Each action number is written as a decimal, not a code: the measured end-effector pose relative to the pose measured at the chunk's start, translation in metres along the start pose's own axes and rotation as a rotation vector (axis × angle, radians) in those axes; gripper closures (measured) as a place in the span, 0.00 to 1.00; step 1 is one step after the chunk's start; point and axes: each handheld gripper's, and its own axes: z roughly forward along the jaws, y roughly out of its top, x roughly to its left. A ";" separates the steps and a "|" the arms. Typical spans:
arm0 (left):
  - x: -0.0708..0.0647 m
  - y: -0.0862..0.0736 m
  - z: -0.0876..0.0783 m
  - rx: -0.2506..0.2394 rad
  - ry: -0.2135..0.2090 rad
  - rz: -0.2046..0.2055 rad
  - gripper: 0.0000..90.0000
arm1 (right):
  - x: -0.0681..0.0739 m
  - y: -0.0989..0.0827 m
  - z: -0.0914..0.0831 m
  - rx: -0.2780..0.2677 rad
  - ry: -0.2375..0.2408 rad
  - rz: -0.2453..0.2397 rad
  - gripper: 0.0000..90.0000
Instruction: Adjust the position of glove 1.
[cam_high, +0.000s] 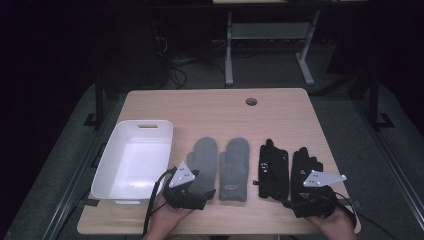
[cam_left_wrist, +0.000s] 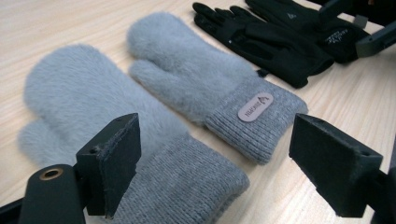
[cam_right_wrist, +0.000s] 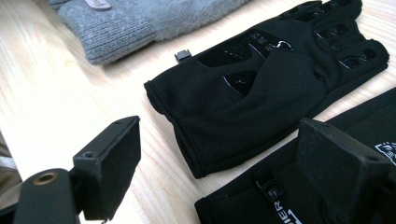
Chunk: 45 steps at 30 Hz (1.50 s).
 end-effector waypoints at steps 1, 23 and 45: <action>0.000 0.000 0.000 0.000 0.000 0.000 0.18 | 0.000 0.000 0.000 0.000 0.000 0.000 0.16; 0.005 0.002 -0.013 -0.031 0.021 -0.011 0.18 | 0.005 0.051 -0.005 -0.023 0.057 -0.090 0.16; 0.003 0.002 -0.016 -0.034 0.029 -0.011 0.18 | 0.010 0.120 0.031 0.065 0.142 -0.203 0.21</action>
